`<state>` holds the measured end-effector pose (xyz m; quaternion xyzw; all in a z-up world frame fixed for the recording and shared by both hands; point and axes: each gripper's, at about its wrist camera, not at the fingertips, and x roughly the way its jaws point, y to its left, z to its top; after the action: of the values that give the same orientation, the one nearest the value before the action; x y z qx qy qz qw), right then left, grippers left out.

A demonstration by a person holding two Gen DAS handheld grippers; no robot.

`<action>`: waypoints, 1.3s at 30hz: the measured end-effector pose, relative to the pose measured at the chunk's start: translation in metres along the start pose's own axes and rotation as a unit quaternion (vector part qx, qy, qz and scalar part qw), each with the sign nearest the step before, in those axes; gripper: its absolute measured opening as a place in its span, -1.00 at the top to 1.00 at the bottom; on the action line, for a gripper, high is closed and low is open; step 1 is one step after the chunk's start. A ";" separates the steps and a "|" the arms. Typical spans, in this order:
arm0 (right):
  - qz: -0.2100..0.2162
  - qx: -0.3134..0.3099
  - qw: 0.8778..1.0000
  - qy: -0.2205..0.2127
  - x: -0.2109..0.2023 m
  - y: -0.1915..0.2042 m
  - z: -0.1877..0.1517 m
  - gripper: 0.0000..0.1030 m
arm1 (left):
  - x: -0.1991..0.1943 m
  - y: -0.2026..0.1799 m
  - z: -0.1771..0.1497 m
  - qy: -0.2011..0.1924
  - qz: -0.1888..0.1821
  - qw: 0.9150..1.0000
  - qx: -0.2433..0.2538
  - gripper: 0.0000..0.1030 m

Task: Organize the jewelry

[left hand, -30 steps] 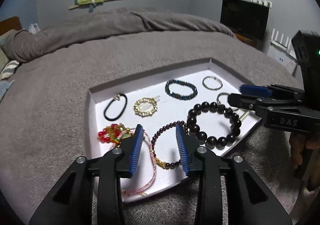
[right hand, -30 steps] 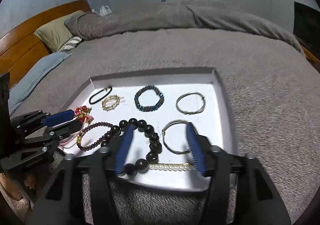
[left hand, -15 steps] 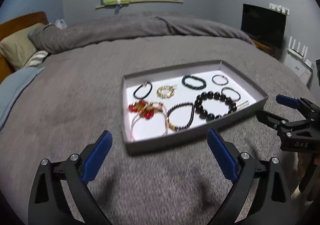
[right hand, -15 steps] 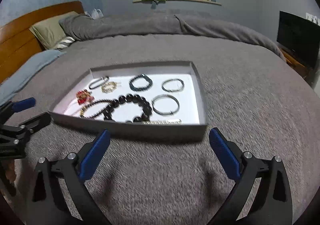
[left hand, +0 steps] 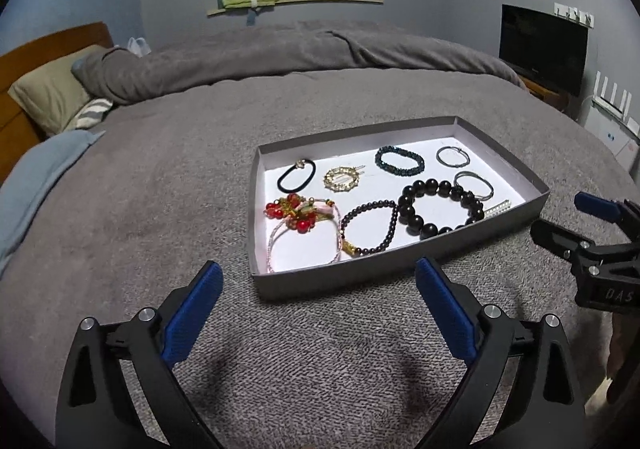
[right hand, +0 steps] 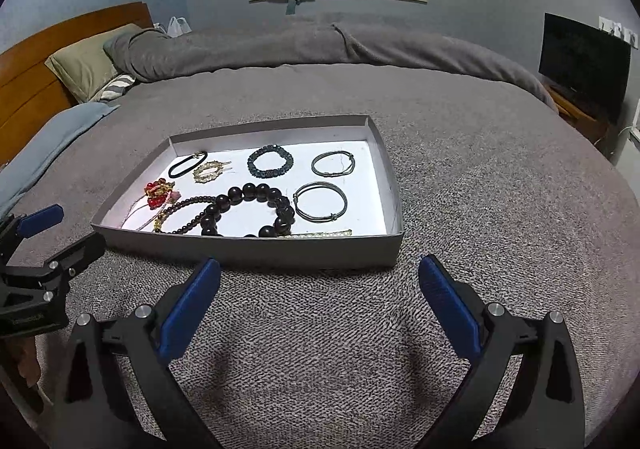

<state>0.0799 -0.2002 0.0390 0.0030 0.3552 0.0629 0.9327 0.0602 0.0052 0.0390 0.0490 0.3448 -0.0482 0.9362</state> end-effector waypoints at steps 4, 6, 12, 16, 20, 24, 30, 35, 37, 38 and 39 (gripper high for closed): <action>0.001 0.005 1.000 0.001 0.001 -0.002 0.001 -0.90 | 0.002 0.000 0.000 0.002 -0.001 1.000 -0.002 -0.87; 0.000 0.004 1.000 0.001 0.001 -0.003 0.001 -0.90 | 0.003 0.000 -0.001 0.002 -0.001 1.000 -0.001 -0.87; 0.001 0.004 1.000 0.001 0.001 -0.003 0.001 -0.90 | 0.004 -0.002 -0.002 0.005 -0.002 1.000 0.000 -0.87; 0.001 0.005 1.000 0.000 0.002 -0.004 0.001 -0.90 | 0.003 -0.002 -0.002 0.005 -0.002 1.000 0.000 -0.87; 0.001 0.004 1.000 0.000 0.002 -0.004 0.001 -0.90 | 0.003 -0.003 -0.002 0.005 -0.002 1.000 0.001 -0.87; 0.001 0.004 1.000 0.001 0.001 -0.004 0.001 -0.90 | 0.003 -0.003 -0.002 0.006 -0.002 1.000 0.001 -0.87; 0.002 0.004 1.000 0.001 0.001 -0.005 0.001 -0.90 | 0.003 -0.004 -0.002 0.006 -0.001 1.000 0.003 -0.87; 0.001 0.004 1.000 0.001 0.001 -0.005 0.001 -0.90 | 0.003 -0.004 -0.002 0.006 -0.001 1.000 0.002 -0.87; 0.002 0.003 1.000 0.002 0.002 -0.005 0.001 -0.90 | 0.003 -0.004 -0.002 0.006 0.000 1.000 0.003 -0.87; 0.002 0.004 1.000 0.001 0.001 -0.004 0.001 -0.90 | 0.003 -0.004 -0.002 0.006 -0.001 1.000 0.003 -0.87; 0.002 0.003 1.000 0.002 0.002 -0.004 0.001 -0.90 | 0.003 -0.004 -0.002 0.006 -0.001 1.000 0.003 -0.87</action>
<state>0.0821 -0.2044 0.0381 0.0067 0.3572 0.0636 0.9318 0.0603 0.0012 0.0350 0.0518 0.3503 -0.0493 0.9339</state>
